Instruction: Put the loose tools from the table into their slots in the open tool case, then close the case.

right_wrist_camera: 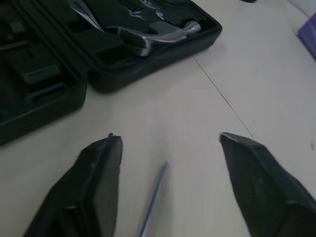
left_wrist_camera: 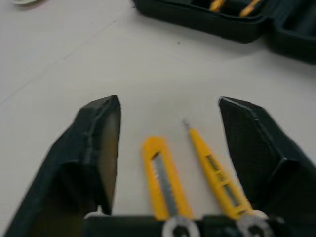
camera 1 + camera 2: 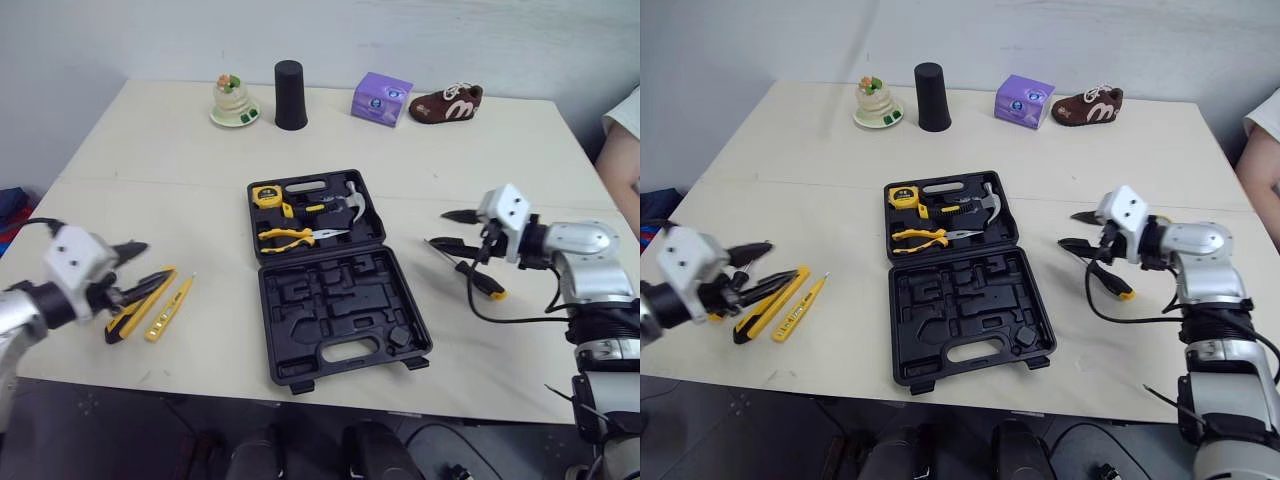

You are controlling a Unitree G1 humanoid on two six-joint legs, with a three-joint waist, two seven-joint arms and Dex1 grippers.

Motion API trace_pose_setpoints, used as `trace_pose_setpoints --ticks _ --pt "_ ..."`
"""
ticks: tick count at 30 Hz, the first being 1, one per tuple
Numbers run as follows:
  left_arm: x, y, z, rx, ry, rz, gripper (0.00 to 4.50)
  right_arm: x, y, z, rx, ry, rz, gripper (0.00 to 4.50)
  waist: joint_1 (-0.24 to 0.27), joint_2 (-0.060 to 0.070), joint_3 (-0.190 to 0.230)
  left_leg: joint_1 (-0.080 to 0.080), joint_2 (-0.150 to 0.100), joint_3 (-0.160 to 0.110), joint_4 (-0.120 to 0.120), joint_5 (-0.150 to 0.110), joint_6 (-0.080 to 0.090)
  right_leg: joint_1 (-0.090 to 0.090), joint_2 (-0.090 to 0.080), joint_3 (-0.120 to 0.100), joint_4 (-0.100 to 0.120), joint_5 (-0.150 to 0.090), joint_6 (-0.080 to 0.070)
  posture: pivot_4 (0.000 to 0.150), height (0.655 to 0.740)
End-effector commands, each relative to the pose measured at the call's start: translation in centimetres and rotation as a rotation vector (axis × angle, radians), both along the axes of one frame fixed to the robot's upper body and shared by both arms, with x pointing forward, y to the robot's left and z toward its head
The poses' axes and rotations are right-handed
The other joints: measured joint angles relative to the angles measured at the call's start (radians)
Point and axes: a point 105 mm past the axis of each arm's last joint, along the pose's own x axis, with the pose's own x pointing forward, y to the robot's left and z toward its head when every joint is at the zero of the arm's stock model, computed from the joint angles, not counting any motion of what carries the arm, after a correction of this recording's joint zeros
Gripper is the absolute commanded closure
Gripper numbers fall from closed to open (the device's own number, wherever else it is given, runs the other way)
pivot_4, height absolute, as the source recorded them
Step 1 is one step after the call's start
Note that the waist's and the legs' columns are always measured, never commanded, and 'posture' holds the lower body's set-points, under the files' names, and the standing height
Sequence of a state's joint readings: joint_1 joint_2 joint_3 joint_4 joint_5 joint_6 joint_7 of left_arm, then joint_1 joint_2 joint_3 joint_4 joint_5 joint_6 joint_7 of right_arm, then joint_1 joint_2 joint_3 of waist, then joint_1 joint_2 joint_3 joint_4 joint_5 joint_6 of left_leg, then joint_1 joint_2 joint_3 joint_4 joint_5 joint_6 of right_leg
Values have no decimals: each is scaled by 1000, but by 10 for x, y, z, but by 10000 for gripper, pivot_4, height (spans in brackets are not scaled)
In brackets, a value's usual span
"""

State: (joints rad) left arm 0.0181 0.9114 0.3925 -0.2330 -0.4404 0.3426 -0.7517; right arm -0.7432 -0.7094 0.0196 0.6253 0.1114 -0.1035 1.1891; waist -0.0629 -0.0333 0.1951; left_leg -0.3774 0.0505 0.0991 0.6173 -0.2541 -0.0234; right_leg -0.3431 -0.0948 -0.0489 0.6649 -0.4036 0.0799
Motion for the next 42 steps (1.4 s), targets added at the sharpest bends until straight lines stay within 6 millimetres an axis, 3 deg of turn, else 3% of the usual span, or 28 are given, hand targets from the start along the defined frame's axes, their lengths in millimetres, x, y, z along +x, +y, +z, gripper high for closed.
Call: trace_pose_setpoints --ticks 1,3,4,13,22,32,42 --pt "7 -10 5 -7 -28 12 31590 2 7 12 -28 -44 9 32949 3 0 0 0 0 0 1 0 0 0 0 0 0 0 0 1500 7400" --pt "19 -23 -5 -14 -4 11 40056 8 17 12 -59 -60 19 42398 6 0 0 0 0 0 1 0 0 0 0 0 0 0 0 1500 7400" --pt "24 -28 -10 -15 10 8 44425 9 20 12 -68 -64 19 45000 7 0 0 0 0 0 3 0 0 0 1 0 1 0 0 1500 7400" --pt "44 -64 -49 -10 172 -39 44425 15 33 3 -199 -86 53 45000 7 0 0 -6 1 -1 7 -1 0 -3 1 -1 1 0 0 1500 7400" --pt "57 -89 -63 -41 218 -49 44425 21 47 -7 -260 -100 75 45000 10 0 0 -12 0 -3 14 -1 1 -7 1 -2 6 0 0 1500 7400" --pt "73 -109 -50 -95 165 -98 44425 20 61 -15 -262 -97 129 45000 11 0 0 -12 0 -3 14 -1 1 -7 1 -3 6 0 0 1500 7400" --pt "81 -119 -43 -108 164 -162 44425 -8 59 -23 -255 -29 209 45000 32 0 0 -12 0 -4 14 -1 1 -7 1 -3 6 0 0 1500 7400"
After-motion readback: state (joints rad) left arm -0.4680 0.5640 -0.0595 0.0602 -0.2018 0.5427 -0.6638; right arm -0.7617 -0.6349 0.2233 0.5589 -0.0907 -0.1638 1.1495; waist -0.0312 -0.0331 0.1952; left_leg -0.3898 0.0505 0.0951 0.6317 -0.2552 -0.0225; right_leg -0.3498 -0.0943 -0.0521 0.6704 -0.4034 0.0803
